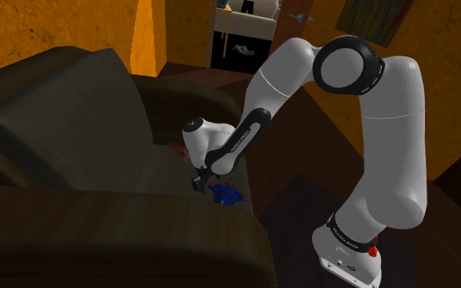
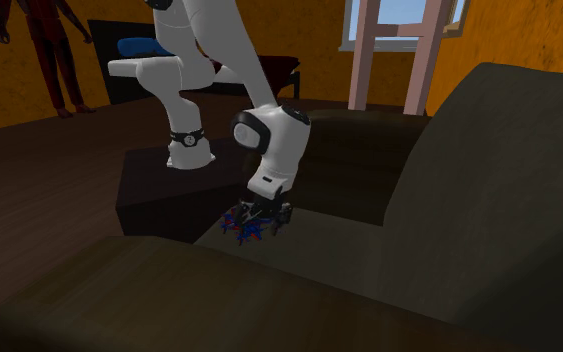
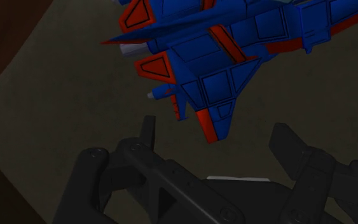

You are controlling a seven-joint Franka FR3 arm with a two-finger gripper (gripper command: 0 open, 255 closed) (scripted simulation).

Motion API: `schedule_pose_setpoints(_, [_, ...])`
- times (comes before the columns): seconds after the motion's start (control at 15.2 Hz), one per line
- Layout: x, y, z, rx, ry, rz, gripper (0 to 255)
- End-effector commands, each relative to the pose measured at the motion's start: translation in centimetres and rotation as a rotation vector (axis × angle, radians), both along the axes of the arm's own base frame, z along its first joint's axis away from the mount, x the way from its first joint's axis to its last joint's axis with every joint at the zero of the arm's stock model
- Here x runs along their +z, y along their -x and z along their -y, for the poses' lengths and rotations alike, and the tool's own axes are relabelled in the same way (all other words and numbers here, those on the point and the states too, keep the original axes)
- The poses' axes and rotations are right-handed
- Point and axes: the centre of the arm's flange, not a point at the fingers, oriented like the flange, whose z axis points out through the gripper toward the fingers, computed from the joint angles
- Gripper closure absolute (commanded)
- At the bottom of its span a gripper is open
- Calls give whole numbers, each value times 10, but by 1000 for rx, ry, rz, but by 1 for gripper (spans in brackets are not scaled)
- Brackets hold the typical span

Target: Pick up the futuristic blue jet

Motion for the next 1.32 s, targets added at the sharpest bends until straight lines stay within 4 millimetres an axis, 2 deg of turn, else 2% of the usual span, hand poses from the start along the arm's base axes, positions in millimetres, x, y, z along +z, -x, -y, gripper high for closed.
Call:
schedule_pose_setpoints(0.0, [-1, 0, 0, 0, 0, 1, 255])
schedule_pose_setpoints(0.59, [-1, 0, 0, 0, 0, 0, 255])
schedule_pose_setpoints(1.25, [51, 0, 0, 0, 0, 0, 255])
